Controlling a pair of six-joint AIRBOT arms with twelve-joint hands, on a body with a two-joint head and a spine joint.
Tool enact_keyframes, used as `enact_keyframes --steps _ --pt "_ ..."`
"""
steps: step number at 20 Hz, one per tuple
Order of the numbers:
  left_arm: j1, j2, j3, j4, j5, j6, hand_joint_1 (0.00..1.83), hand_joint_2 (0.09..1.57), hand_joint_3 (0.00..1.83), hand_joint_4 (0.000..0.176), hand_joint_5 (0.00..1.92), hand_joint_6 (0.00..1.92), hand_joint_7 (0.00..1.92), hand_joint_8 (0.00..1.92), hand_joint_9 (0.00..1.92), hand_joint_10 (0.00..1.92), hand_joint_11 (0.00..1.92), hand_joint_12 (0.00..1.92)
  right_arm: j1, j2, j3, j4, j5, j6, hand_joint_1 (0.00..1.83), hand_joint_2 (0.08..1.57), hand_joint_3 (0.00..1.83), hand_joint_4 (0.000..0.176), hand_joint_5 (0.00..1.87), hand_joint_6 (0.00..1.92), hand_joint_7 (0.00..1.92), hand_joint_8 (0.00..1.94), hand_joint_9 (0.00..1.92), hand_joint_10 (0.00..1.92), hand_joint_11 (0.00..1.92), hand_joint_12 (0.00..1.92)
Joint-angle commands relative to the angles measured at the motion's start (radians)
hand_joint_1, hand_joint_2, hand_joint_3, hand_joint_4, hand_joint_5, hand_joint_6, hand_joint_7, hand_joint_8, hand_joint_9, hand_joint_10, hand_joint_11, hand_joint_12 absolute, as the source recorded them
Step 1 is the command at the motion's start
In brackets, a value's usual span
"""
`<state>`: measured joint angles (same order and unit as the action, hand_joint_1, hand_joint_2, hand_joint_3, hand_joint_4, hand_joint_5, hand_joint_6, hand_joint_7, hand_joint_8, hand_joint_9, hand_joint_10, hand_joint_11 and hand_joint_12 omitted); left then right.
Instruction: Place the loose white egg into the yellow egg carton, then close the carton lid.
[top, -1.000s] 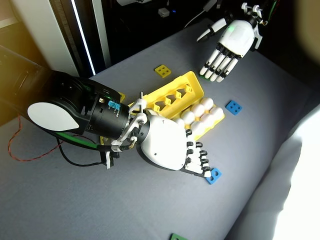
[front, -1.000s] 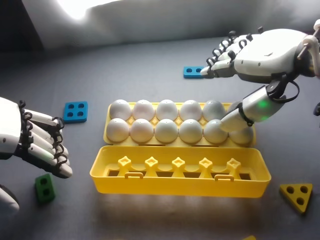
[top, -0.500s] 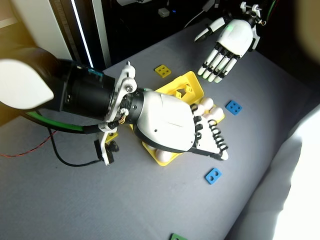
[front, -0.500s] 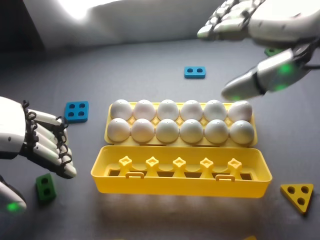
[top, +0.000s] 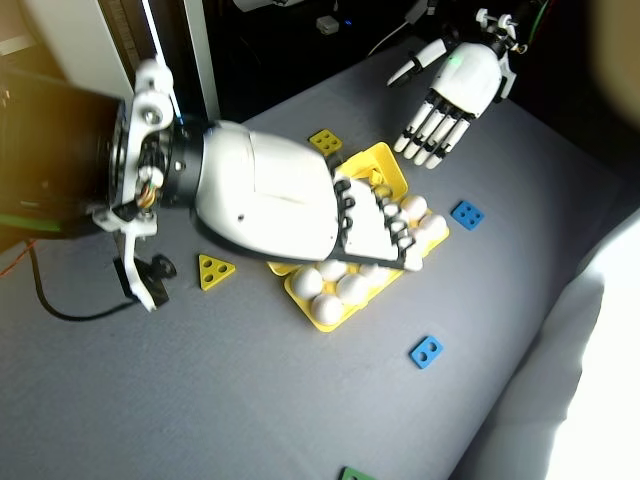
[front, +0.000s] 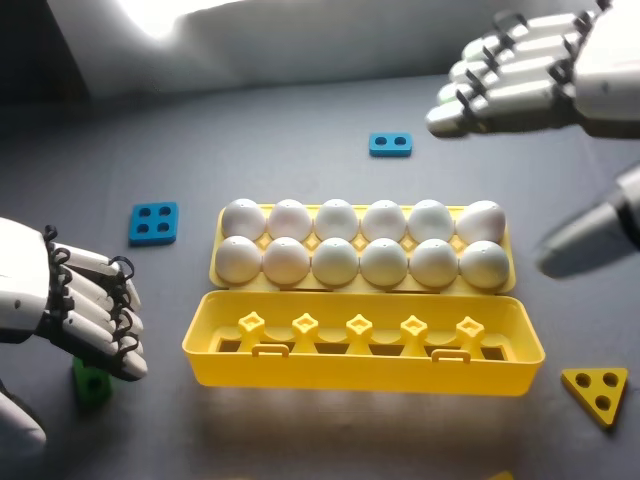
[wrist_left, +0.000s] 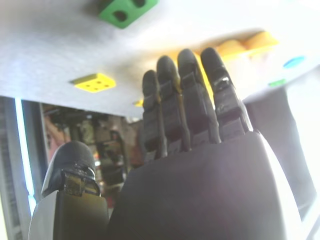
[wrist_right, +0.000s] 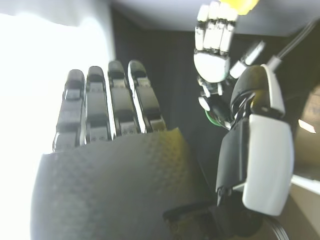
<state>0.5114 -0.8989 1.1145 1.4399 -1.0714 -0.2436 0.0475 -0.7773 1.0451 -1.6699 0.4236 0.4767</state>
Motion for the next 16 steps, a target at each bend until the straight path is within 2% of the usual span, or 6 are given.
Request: enact_keyframes --steps 1,3,4,9,13,16 --pt "-0.001 0.014 0.002 -0.069 -0.049 0.000 0.00 1.20 0.00 0.000 0.36 0.00 0.37 0.00 0.32 0.00 0.00 0.58 0.018 0.019 0.008 0.023 0.004 0.051 0.16 0.92 0.00 0.000 0.09 0.00 0.06 0.00 0.02 0.00 0.00 0.03" --pt "0.002 0.014 -0.008 -0.069 -0.048 0.005 0.00 1.20 0.00 0.000 0.35 0.00 0.34 0.00 0.29 0.00 0.00 0.55 0.021 0.025 0.015 -0.047 0.029 0.151 0.16 0.92 0.00 0.000 0.09 0.00 0.06 0.00 0.02 0.00 0.00 0.02" --pt "0.003 0.014 -0.017 -0.070 -0.048 0.010 0.00 1.21 0.00 0.000 0.31 0.00 0.29 0.00 0.25 0.00 0.00 0.47 0.024 0.030 0.015 -0.059 0.030 0.182 0.16 0.92 0.00 0.000 0.10 0.00 0.07 0.00 0.03 0.00 0.01 0.03" --pt "0.018 0.013 -0.049 -0.070 -0.041 0.028 0.00 1.21 0.00 0.000 0.27 0.00 0.24 0.00 0.20 0.00 0.00 0.37 0.037 0.054 0.016 -0.059 0.029 0.223 0.16 0.94 0.00 0.000 0.09 0.00 0.06 0.00 0.02 0.01 0.00 0.00" --pt "0.033 0.008 -0.070 -0.069 -0.031 0.042 0.00 1.21 0.00 0.000 0.27 0.01 0.25 0.01 0.21 0.01 0.00 0.38 0.034 0.066 0.022 -0.059 0.029 0.285 0.18 0.94 0.00 0.000 0.10 0.00 0.07 0.00 0.02 0.00 0.00 0.00" --pt "0.038 0.003 -0.088 -0.069 -0.021 0.054 0.00 1.20 0.00 0.000 0.27 0.00 0.26 0.00 0.22 0.00 0.00 0.41 0.020 0.067 0.025 -0.060 0.028 0.249 0.18 0.93 0.00 0.000 0.10 0.00 0.06 0.00 0.01 0.00 0.00 0.00"
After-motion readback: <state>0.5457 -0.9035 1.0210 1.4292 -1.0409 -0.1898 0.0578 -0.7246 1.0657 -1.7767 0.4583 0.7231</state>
